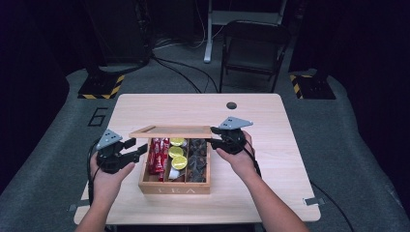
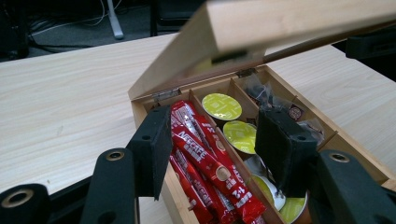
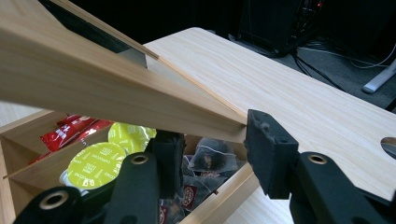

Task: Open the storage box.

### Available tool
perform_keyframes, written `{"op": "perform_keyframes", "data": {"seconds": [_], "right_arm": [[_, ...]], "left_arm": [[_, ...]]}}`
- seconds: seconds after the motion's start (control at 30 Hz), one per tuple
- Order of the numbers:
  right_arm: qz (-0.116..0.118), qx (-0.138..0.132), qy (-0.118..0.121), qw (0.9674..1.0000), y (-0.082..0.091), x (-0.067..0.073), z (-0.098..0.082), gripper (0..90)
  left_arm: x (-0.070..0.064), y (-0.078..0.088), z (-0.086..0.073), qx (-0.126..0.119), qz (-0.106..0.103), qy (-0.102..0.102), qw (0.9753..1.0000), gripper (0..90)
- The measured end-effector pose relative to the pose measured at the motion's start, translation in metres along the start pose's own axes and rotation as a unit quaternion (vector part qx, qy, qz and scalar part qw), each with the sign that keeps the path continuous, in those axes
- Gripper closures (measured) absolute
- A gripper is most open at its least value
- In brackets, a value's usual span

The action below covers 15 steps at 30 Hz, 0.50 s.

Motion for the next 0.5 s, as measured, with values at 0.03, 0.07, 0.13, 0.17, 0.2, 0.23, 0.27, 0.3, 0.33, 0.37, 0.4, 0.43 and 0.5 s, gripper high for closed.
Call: {"op": "perform_keyframes", "data": {"seconds": [0.03, 0.07, 0.13, 0.17, 0.2, 0.23, 0.27, 0.3, 0.33, 0.37, 0.4, 0.43, 0.5], "right_arm": [[0.001, 0.0, 0.001, 1.0, 0.0, -0.001, 0.001, 57.4], [0.001, 0.0, 0.001, 1.0, 0.0, -0.001, 0.001, 57.4], [-0.001, -0.003, -0.005, 1.0, 0.0, -0.001, 0.002, 57.4], [-0.002, -0.004, -0.003, 1.0, 0.0, -0.002, 0.003, 57.5], [-0.002, -0.004, -0.003, 1.0, 0.0, -0.002, 0.003, 57.5], [-0.001, -0.004, -0.005, 1.0, 0.0, -0.002, 0.004, 57.5], [-0.001, -0.004, -0.006, 1.0, 0.0, -0.003, 0.004, 57.5], [0.0, -0.004, -0.008, 1.0, 0.0, -0.002, 0.004, 57.5], [0.0, -0.004, -0.008, 1.0, 0.0, -0.002, 0.004, 57.5], [0.0, -0.004, -0.008, 1.0, 0.0, -0.002, 0.004, 57.5], [0.001, -0.004, -0.008, 1.0, 0.0, -0.002, 0.004, 57.5], [0.0, -0.003, -0.008, 1.0, 0.0, -0.002, 0.004, 57.5], [0.0, -0.003, -0.006, 1.0, 0.0, -0.003, 0.004, 57.5]], "left_arm": [[0.0, -0.003, -0.002, -0.004, -0.004, 0.008, 1.0, 46.0], [0.0, -0.003, -0.002, -0.004, -0.004, 0.008, 1.0, 46.1], [0.001, -0.008, -0.005, -0.007, -0.007, 0.014, 0.9998, 46.2], [0.001, -0.01, -0.006, -0.008, -0.009, 0.017, 0.9998, 46.4], [0.001, -0.012, -0.007, -0.007, -0.01, 0.021, 0.9997, 46.4], [0.002, -0.015, -0.01, -0.008, -0.01, 0.025, 0.9996, 46.8], [0.002, -0.017, -0.011, -0.007, -0.008, 0.024, 0.9996, 47.1], [0.003, -0.019, -0.013, -0.005, -0.006, 0.025, 0.9997, 47.4], [0.003, -0.021, -0.014, -0.002, -0.004, 0.024, 0.9997, 47.8], [0.004, -0.023, -0.015, -0.002, -0.002, 0.025, 0.9997, 47.9], [0.004, -0.024, -0.016, 0.0, -0.002, 0.026, 0.9997, 48.1], [0.004, -0.026, -0.017, 0.0, -0.002, 0.029, 0.9996, 48.1], [0.005, -0.029, -0.019, 0.003, -0.001, 0.031, 0.9995, 48.1]]}}
Point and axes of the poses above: each handheld gripper's, and its own axes: y roughly backward along the jaws, z roughly out of its top, x roughly to its left, the point moved 6 cm from there along -y, roughly forward along the jaws, and after that the axes turned 12 degrees about x, right-handed, at the moved point
